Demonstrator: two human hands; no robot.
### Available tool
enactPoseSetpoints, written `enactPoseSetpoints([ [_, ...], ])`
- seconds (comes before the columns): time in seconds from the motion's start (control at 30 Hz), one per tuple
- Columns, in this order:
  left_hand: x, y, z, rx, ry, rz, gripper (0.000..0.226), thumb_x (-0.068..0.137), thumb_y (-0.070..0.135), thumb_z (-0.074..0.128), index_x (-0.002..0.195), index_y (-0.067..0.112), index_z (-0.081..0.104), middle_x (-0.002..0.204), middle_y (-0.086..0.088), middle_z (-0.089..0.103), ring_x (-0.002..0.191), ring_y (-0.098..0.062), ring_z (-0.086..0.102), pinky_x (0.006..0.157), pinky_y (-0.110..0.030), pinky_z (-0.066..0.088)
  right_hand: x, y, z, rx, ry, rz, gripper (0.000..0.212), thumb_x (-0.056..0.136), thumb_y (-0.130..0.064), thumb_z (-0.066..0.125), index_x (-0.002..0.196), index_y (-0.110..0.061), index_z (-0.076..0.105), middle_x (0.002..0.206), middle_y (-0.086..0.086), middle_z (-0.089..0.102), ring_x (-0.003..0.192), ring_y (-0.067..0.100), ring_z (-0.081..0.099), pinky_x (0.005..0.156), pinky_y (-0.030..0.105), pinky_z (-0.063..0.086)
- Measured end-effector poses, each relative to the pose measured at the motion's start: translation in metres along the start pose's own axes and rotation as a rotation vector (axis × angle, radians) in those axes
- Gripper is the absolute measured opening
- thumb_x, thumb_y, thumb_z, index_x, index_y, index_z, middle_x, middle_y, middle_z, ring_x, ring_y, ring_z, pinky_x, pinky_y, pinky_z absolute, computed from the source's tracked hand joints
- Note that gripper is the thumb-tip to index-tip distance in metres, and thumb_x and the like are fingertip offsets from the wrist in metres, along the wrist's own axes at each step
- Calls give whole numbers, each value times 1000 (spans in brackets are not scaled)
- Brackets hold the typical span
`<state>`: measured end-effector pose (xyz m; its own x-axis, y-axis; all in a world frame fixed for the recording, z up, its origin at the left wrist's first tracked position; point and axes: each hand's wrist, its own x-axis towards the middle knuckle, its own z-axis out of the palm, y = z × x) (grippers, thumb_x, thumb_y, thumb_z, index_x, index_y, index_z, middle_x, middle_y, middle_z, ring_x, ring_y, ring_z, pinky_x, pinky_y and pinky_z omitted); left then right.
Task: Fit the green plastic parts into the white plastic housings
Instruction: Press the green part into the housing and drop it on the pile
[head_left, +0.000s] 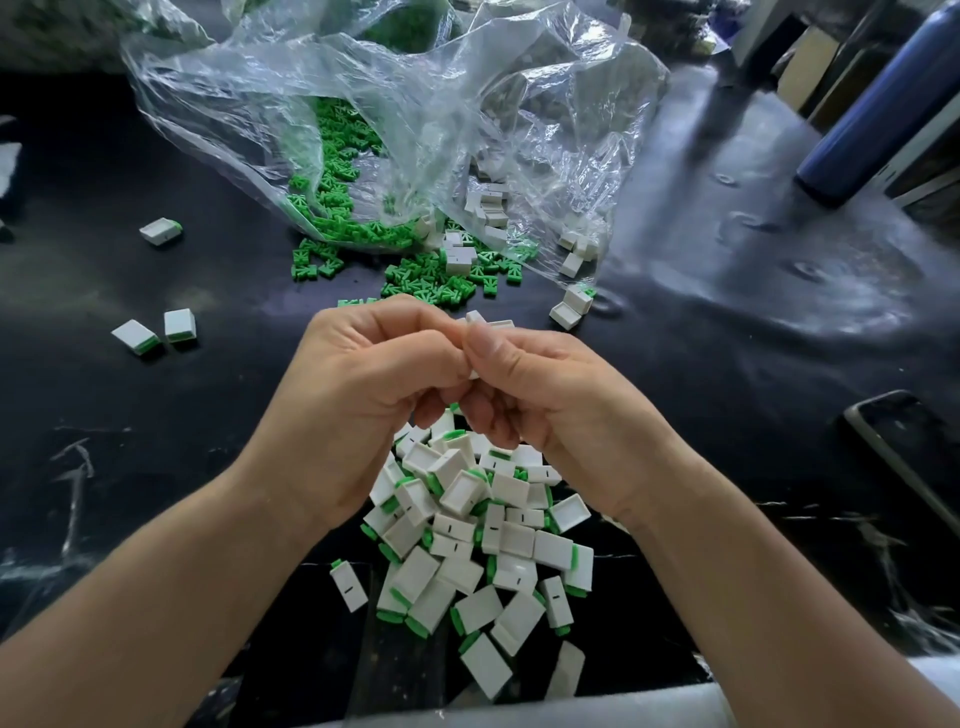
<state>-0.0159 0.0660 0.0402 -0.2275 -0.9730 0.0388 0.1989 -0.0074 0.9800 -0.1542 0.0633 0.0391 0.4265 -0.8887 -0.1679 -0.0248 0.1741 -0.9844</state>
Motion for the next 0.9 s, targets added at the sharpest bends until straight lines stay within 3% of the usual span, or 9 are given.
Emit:
enactPoseSetpoints([
  [0.13,1,-3,0,-9,31,-16,15,59,2,53,53,7,66,51,-10,56,49,-23,52,50,-27,37,-1,1,1,-25,40,-25,36,82,-38,57,86,-3,65,72,6,56,54,7,43,48,12,34],
  [0.2,1,-4,1,-28,36,-24,17,59,1,51,52,6,65,50,-9,56,47,-19,52,46,-23,37,-2,-1,3,-27,57,-28,34,76,-40,52,74,-8,63,68,3,56,53,6,42,47,12,33],
  [0.3,2,-5,2,-33,42,-31,14,59,1,51,53,3,64,52,-12,56,49,-22,53,48,-25,38,-3,-2,5,-40,68,-39,30,74,-41,51,68,-13,60,65,0,55,52,5,42,48,11,33],
  [0.43,2,-7,1,-34,33,-46,13,59,2,51,53,1,62,51,-13,56,50,-25,53,49,-27,37,-2,1,6,-109,93,-45,34,89,-36,53,77,-5,62,67,3,54,52,4,41,49,12,33],
  [0.57,1,-7,1,-30,39,-69,11,59,2,51,58,-6,58,53,-15,55,51,-27,54,50,-29,37,-1,4,6,-170,120,-50,53,85,-42,47,90,8,62,71,10,52,55,6,39,52,16,32],
  [0.63,2,-7,1,-44,49,-81,11,59,2,51,58,-6,59,54,-16,54,53,-28,51,54,-33,37,-1,4,9,-173,130,-35,53,82,-46,47,86,5,62,72,10,52,55,6,38,52,17,32],
  [0.73,2,-5,2,-56,42,-81,12,60,3,51,55,-1,62,51,-14,55,51,-28,52,57,-36,36,-1,1,11,-133,132,-24,37,91,-39,49,69,-11,58,72,8,54,52,4,40,49,13,33],
  [0.9,2,-4,1,-33,6,-71,14,64,6,53,59,4,65,51,-13,56,47,-26,54,50,-30,35,1,0,7,-128,115,21,45,96,-38,37,81,-3,61,77,14,56,52,6,42,48,13,34],
])
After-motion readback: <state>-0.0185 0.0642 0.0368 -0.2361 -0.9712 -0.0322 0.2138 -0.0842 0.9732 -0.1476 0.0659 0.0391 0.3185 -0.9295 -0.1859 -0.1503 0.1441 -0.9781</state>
